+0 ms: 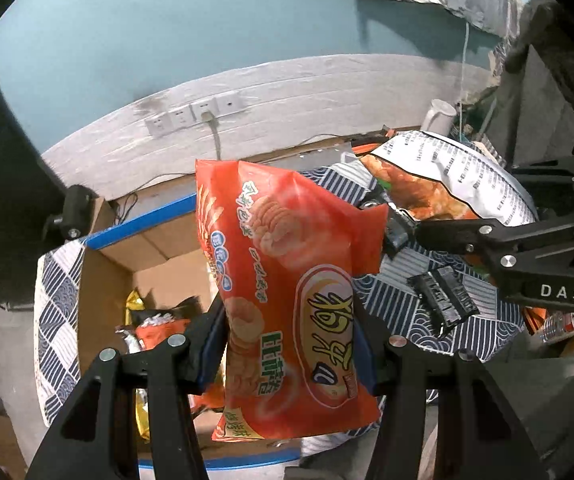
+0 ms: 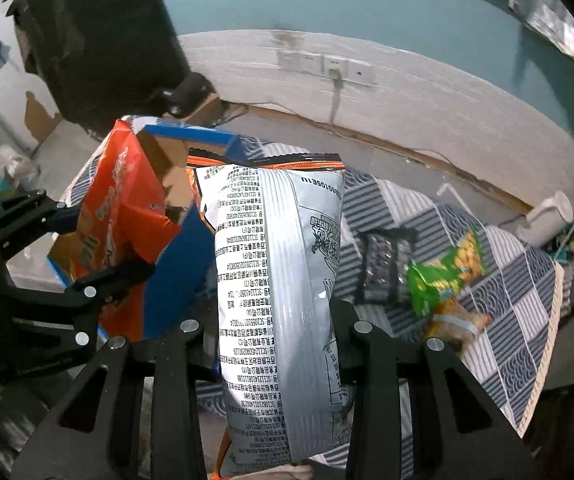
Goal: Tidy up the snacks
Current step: 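Lift both bags and carry them over the cardboard box, then open both tools to drop the bags into the box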
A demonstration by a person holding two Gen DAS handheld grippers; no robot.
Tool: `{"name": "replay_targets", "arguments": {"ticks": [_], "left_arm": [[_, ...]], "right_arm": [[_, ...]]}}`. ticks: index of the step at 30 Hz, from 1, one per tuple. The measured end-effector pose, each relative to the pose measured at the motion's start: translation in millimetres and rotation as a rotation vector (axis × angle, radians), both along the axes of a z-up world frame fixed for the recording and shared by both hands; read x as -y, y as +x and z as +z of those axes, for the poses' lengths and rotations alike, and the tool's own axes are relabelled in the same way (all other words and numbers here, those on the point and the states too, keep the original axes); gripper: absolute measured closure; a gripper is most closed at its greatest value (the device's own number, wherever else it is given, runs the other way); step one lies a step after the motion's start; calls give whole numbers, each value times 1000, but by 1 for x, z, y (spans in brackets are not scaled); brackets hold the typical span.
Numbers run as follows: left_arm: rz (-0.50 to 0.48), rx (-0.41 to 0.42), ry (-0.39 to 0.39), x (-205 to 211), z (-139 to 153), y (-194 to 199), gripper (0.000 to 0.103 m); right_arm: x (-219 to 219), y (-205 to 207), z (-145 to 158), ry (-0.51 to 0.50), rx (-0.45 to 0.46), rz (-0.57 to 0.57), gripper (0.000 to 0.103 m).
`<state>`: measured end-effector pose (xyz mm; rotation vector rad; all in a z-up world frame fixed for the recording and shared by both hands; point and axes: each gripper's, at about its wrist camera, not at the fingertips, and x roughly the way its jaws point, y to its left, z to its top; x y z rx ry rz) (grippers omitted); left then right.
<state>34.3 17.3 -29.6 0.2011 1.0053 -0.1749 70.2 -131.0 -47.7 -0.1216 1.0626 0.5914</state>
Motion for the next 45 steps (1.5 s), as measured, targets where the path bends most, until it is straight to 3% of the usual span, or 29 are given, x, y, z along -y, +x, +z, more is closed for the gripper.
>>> {"name": "replay_targets", "arguments": {"ticks": [17, 28, 39, 45], "left_arm": [[165, -4, -46, -105, -9, -15, 48], [277, -18, 0, -154, -27, -14, 48], [342, -56, -15, -178, -41, -10, 46], [360, -90, -6, -181, -48, -7, 40]], "right_arm": [[-113, 3, -6, -31, -17, 156, 69], [-170, 12, -18, -42, -68, 198, 69], [-205, 20, -37, -54, -137, 192, 67], [-206, 22, -39, -68, -152, 167, 58]]}}
